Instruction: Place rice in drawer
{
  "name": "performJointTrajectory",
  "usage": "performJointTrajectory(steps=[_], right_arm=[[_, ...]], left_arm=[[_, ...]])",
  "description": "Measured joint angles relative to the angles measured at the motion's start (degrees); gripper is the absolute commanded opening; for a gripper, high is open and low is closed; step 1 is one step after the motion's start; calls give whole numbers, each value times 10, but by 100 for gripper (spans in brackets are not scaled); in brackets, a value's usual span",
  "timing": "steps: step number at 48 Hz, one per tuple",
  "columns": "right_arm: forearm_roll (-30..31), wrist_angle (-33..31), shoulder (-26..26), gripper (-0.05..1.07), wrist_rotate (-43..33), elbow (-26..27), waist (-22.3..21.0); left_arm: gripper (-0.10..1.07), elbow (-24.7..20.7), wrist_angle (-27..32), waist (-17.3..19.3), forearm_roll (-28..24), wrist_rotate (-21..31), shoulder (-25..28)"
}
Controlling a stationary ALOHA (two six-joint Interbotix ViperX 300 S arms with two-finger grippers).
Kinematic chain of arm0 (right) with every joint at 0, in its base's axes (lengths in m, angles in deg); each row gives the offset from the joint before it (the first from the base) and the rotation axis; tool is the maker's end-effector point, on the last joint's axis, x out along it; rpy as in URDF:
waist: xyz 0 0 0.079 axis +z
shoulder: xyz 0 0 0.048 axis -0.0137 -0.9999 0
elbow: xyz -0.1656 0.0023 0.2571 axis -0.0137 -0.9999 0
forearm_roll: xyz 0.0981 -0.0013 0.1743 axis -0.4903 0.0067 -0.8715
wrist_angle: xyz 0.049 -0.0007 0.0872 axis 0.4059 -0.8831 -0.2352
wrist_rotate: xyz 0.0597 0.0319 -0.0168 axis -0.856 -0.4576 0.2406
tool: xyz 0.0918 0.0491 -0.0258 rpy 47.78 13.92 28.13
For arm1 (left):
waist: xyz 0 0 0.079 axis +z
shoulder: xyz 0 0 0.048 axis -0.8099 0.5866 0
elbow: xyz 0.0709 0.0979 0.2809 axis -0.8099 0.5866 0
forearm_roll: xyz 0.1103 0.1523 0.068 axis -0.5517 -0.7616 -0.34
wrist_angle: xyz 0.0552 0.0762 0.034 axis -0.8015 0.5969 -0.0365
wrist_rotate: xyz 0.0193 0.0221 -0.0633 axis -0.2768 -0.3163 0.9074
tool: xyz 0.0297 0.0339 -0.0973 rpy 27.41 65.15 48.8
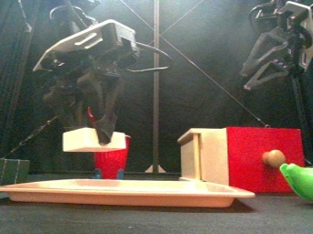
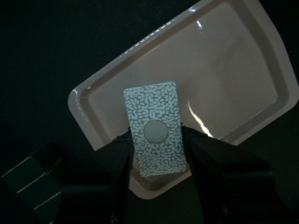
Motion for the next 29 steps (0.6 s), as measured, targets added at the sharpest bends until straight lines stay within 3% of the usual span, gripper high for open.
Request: performJointTrajectory(steps=[8,29], right_arm=[[-1,0,-1,84,-1,0,0],[-4,0,-4,84,-1,0,-3]], left_arm=[[51,0,0,0,-17,-4,-6],[51,-49,-5,13,-141,-6,-32]])
